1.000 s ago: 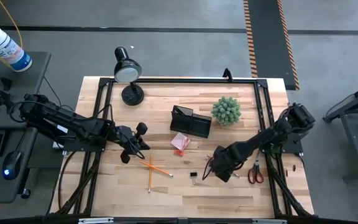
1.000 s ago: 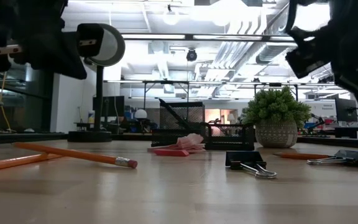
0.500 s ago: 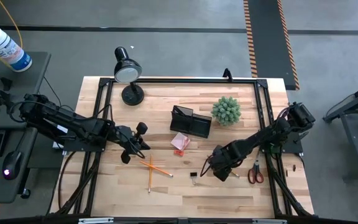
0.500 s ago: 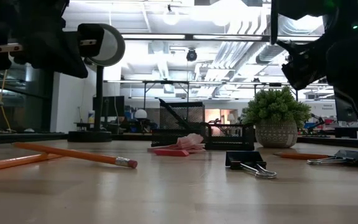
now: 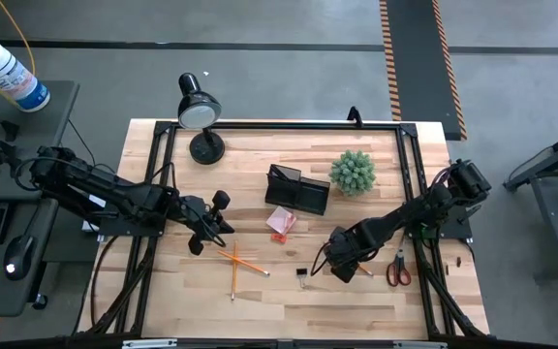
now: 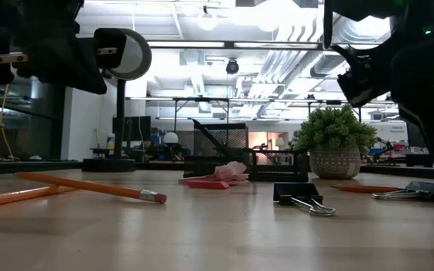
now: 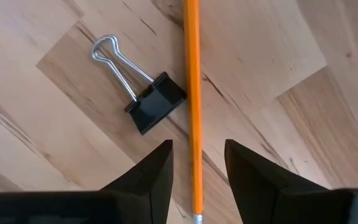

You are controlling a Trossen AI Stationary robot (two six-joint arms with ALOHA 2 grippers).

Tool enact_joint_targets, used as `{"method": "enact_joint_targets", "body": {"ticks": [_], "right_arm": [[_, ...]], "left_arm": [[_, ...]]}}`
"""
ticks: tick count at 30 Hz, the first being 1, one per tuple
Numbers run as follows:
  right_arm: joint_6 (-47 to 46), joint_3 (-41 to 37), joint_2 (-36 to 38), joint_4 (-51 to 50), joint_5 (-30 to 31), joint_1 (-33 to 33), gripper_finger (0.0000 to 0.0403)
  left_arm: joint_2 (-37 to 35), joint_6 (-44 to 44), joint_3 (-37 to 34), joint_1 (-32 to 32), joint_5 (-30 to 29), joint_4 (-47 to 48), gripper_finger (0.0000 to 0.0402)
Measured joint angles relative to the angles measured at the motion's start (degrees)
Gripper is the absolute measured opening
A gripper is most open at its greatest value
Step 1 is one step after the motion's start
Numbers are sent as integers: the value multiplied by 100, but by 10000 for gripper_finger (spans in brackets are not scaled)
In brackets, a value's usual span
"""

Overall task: Pick and place office supplies into organizer
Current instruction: Put the right orange pencil into the black desk organizer

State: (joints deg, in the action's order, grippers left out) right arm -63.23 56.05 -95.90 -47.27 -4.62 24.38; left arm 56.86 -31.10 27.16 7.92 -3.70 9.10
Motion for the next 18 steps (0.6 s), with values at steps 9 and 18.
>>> {"method": "enact_joint_targets", "body": {"ticks": [9, 18], "right_arm": [[-69, 0, -8, -6, -9, 0, 137], [-260, 2, -92, -89, -479, 187, 137]], "left_arm": [[0, -34, 0, 0, -2, -2, 3], [0, -34, 0, 0, -2, -2, 3]]}}
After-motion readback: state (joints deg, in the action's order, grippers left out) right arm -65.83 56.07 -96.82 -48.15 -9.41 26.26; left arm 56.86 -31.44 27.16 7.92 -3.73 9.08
